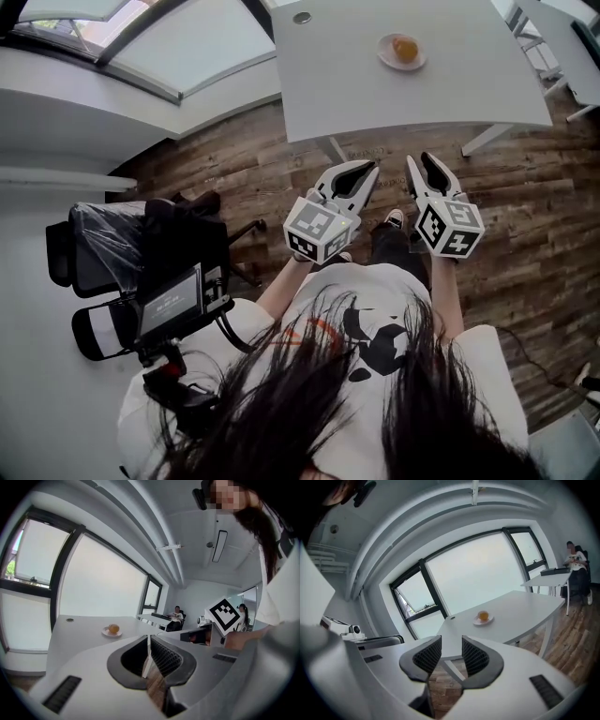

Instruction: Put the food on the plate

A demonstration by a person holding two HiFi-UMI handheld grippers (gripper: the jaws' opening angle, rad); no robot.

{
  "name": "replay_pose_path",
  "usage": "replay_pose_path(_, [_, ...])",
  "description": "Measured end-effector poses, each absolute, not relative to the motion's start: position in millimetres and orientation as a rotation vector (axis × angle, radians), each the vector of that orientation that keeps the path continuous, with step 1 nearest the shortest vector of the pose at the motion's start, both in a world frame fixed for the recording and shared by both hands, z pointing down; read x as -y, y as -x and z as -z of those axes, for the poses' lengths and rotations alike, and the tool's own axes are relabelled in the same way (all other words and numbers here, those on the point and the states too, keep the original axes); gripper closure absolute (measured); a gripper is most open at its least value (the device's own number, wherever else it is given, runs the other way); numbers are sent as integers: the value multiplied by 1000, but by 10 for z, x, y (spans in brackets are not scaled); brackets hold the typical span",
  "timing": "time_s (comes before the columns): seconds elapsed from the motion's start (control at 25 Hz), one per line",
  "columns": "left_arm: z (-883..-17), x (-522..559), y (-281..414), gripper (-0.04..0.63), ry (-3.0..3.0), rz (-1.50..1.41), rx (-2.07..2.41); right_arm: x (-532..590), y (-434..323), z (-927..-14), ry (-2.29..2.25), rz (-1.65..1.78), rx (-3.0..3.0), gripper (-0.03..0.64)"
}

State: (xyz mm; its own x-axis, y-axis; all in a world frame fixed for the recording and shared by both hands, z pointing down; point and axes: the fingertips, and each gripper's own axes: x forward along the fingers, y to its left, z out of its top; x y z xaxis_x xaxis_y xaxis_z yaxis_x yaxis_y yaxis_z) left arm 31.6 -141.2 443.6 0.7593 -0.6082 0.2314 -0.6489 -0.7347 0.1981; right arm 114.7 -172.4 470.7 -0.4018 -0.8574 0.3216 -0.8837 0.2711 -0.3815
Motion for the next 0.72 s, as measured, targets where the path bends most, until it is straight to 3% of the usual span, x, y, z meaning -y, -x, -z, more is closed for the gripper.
replay_pose_path(0.2, [-4406, 736, 212, 589, -2706, -194, 941, 1029, -595, -4634, -1734, -816, 2461, 474])
replay_pose_path(0.72, [-4671, -34, 526, 589, -2626, -165, 867, -14, -313, -4705, -1786, -860, 2370, 474])
